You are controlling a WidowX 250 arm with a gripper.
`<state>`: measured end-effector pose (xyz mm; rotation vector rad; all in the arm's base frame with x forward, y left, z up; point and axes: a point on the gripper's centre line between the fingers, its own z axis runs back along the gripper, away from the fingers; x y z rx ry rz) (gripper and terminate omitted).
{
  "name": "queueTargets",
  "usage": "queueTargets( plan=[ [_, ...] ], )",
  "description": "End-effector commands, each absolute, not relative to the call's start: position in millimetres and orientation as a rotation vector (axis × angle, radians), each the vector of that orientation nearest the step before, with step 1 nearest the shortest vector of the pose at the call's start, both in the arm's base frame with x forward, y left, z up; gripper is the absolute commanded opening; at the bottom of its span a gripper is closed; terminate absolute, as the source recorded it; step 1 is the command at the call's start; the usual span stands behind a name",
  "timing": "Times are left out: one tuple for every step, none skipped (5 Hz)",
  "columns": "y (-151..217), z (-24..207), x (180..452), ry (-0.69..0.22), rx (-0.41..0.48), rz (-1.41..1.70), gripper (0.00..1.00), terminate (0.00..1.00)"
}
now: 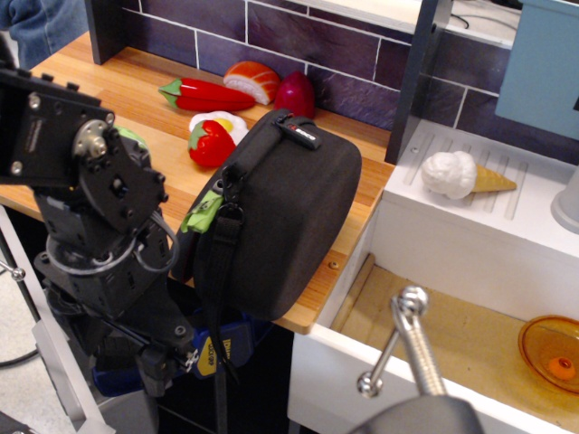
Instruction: Zip zipper bag
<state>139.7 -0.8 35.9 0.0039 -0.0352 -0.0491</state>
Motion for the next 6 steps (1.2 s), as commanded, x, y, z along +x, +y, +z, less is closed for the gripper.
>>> queueTargets(
  plan=[
    [-1,36,140,-0.035,0.004,-0.049,1.0,0.0],
    [-4,59,148,-0.025,-0.045,-0.066,1.0,0.0],
    [-5,96,158,-0.032,-0.098,-0.096,1.0,0.0],
    [-7,126,172,-0.064,-0.136,-0.139,1.0,0.0],
    [-13,139,188,-0.078,-0.169,-0.135,1.0,0.0],
    [-21,122,200,-0.075,-0.146,-0.133,1.0,0.0]
  ],
)
